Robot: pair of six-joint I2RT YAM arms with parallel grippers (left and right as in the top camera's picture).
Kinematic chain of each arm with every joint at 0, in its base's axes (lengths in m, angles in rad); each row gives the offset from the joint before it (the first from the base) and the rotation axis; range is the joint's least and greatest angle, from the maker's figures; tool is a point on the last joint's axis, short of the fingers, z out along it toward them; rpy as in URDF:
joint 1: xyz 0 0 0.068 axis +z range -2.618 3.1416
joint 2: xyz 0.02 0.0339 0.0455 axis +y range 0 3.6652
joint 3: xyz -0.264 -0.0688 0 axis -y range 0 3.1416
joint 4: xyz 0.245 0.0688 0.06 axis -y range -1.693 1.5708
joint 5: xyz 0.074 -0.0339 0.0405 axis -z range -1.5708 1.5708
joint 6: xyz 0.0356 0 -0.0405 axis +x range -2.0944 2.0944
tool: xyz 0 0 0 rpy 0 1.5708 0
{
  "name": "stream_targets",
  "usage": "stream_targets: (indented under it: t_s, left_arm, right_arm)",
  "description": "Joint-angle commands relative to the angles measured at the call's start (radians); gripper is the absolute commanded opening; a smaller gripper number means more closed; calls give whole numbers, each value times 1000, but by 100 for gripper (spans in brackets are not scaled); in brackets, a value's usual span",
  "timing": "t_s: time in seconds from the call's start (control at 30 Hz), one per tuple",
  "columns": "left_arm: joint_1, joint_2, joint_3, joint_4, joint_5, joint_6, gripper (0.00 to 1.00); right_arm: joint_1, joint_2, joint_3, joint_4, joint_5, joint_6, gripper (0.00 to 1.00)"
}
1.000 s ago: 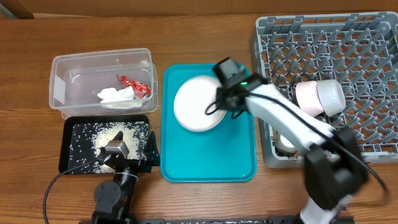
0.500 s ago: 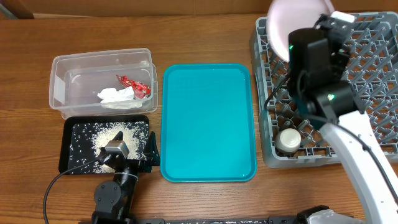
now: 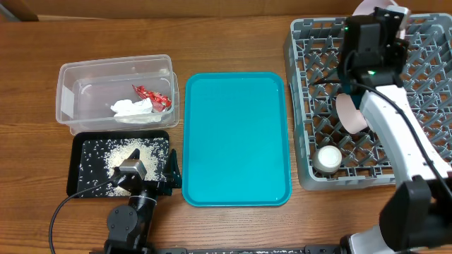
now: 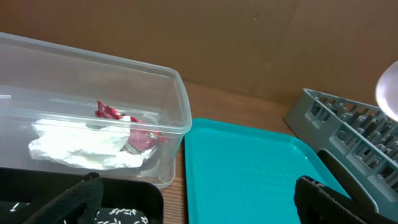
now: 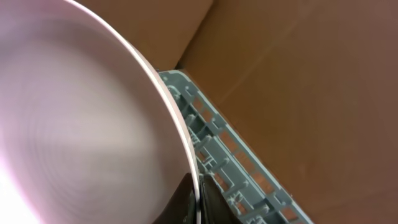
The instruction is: Sort waste into correct bins and load items into the dishwasher
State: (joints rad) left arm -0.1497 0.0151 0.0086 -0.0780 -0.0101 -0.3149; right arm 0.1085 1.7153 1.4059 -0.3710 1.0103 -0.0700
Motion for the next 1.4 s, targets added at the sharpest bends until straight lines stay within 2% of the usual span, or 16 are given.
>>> stream_targets:
  t_s: [0.0, 0.1, 0.33, 0.4, 0.43, 0.47, 0.57, 0.77, 0.93, 1.0, 1.13, 1.2, 1.37]
  left_arm:
    - [5, -10, -4, 1, 11, -11, 100]
    - [5, -10, -4, 1, 11, -11, 100]
    - [5, -10, -4, 1, 10, -11, 100]
    - [5, -10, -4, 1, 11, -11, 100]
    - [5, -10, -4, 1, 11, -11, 100]
    - [5, -10, -4, 1, 10, -11, 100]
    - [5, -10, -4, 1, 10, -11, 100]
    - [5, -10, -4, 1, 10, -11, 100]
    - [5, -10, -4, 1, 10, -11, 100]
    - [5, -10, -4, 1, 10, -11, 100]
    - [5, -10, -4, 1, 11, -11, 100]
    - [5, -10, -4, 1, 11, -11, 100]
    - [5, -10, -4, 1, 10, -11, 100]
  right_arm:
    - [10, 45, 3, 47, 22, -127, 4]
    - [13, 82, 3, 60, 22, -174, 4]
    - [14, 114, 3, 71, 24, -174, 5]
    - [16, 113, 3, 77, 53, -174, 17]
    - [21, 110, 3, 84, 82, -174, 34]
    - [27, 106, 3, 93, 108, -174, 43]
    - [57, 71, 4, 117, 156, -174, 60]
    - [198, -76, 4, 91, 156, -172, 75]
    - [392, -214, 4, -131, 110, -92, 84]
    - [490, -273, 4, -277, 6, 11, 86]
    - [659, -385, 4, -504, -388, 230, 92]
    - [708, -430, 4, -543, -543, 307, 100]
    - [767, -536, 3, -566, -861, 336, 100]
